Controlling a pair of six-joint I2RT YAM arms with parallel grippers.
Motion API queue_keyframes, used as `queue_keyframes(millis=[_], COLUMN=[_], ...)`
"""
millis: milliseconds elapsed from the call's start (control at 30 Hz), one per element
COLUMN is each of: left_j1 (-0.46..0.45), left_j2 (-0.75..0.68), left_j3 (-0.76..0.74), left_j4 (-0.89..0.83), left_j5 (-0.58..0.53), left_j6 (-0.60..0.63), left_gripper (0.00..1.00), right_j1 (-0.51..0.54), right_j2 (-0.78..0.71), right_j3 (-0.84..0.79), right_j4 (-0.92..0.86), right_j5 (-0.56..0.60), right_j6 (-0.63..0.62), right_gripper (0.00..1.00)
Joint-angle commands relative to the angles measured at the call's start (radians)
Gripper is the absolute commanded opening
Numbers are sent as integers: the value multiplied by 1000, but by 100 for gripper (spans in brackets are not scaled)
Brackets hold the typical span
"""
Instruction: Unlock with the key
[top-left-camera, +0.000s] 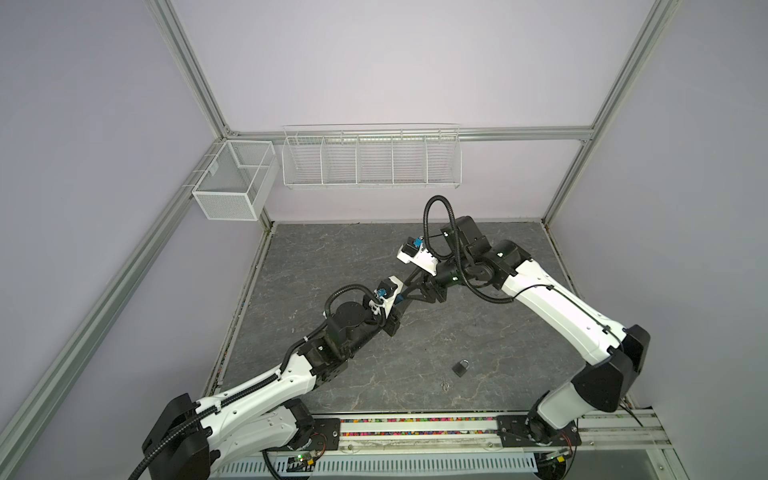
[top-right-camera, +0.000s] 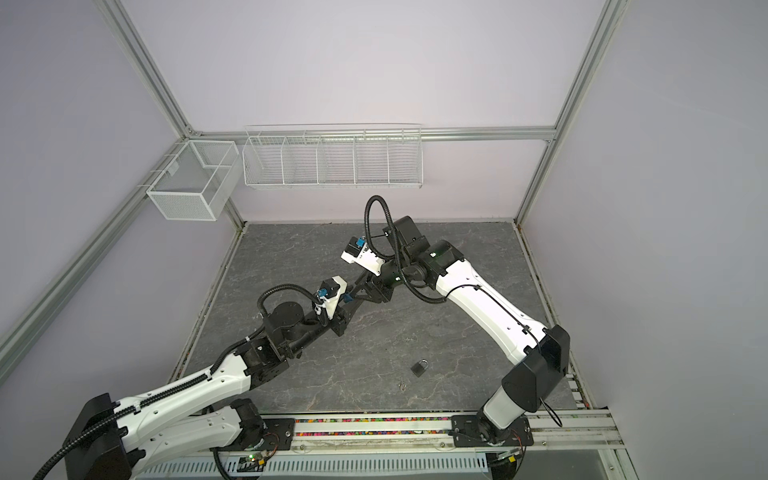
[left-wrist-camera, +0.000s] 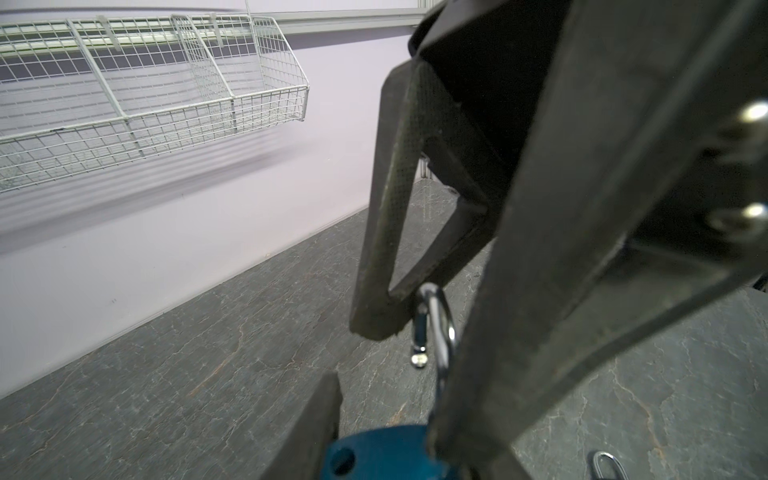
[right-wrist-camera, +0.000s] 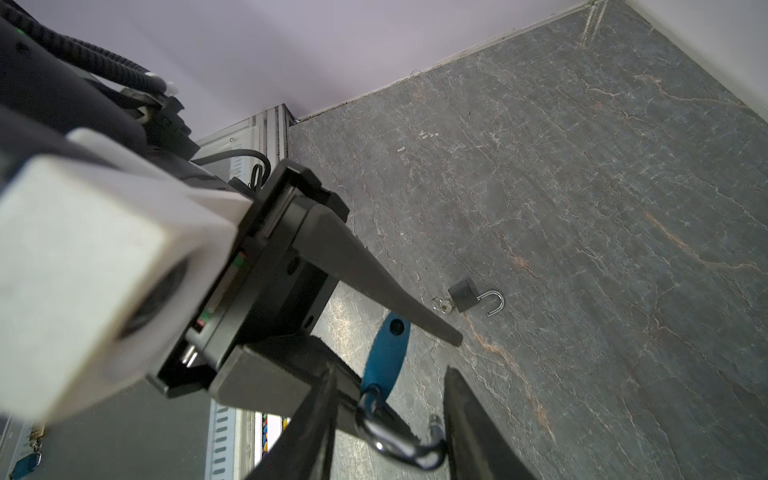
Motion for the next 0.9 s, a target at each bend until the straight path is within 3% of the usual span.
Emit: queue_keyframes(millis=[0,367,633,833,867], left_j1=[8,10,10,10,11], left_j2=[-10,16,49,94,101], left_j3=[21,48,77,82,84], left_j4=[27,29,3,12,10], left_j5=[-5,-33,-175,-241,-244], left_j6=[-7,-67,-150,-198,-208], left_gripper=[0,0,0,0,0], right_j1=[0,1,2,1,0], right_j2=[-10,-9,-32,-33,-38], right_j3=[-12,-26,-64,-77,-84], right_j4=[-13,-2,92,148,149], right_j5=[-35,-6,132,213,234], right_j6=[-11,16,162,333,343], right_gripper=[39,26,7,7,12])
